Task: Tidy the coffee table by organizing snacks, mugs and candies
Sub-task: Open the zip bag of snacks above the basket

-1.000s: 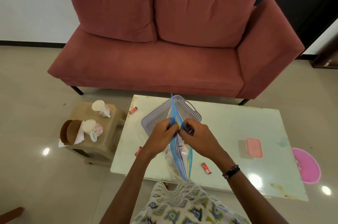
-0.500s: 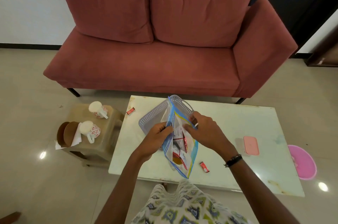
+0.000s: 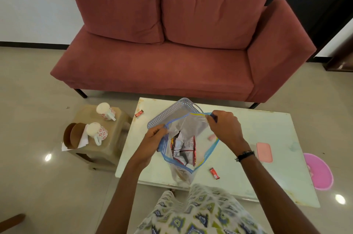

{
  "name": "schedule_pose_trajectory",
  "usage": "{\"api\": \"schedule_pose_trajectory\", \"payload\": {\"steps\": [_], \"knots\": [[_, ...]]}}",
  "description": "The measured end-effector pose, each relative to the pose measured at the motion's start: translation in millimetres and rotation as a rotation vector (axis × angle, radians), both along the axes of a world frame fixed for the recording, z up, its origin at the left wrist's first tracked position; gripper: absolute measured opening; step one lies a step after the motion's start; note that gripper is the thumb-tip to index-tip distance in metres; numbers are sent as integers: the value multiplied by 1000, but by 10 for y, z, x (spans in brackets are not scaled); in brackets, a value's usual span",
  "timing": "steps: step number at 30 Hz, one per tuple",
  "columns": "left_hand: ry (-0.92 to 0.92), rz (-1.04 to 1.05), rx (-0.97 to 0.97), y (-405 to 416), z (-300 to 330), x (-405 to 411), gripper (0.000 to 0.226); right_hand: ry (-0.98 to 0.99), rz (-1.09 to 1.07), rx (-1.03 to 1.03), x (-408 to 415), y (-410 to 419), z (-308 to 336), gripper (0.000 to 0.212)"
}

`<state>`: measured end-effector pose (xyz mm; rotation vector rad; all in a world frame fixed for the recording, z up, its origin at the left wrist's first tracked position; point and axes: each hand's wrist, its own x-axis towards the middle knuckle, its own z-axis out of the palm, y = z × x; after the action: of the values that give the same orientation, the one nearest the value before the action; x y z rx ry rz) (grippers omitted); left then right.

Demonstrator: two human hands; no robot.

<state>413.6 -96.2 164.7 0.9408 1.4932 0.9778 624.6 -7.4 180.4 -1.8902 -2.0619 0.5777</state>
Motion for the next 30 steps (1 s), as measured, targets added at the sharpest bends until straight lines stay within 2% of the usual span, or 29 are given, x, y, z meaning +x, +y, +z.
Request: {"api": "schedule_pose_trajectory", "payload": {"steps": [3,6,10,12,14,17,19,22,26,30], "knots": [[-8,-16,7,5,-10,53,41,-20,20,-35,-21,-21,-34,27],[-12,-20,17,-4,-22,76,45,32,18,-28,-10,-74,-90,14],[-38,-4,1,-32,-86,62,38,148,112,235,-126,-316,-63,6],[-47,8,-7,-51,-112,39,36,204,220,295,-245,-470,-31,7],[-48,18,-5,-69,-110,20,35,174,384,142,-388,-600,-60,6],[-28,16,4,-92,-69,18,35,-103,576,-159,-642,-665,-269,21],[8,37,-10,-108,-42,18,31,-226,620,-208,-794,-642,-412,31],[-1,38,-5,-144,9,24,25,-205,544,-299,-991,-578,-516,20],[6,22,27,-205,46,62,35,-153,337,-456,-1075,-562,-683,41],[-10,-1,23,-233,4,70,30,-34,168,-475,-1077,-676,-831,38]]}}
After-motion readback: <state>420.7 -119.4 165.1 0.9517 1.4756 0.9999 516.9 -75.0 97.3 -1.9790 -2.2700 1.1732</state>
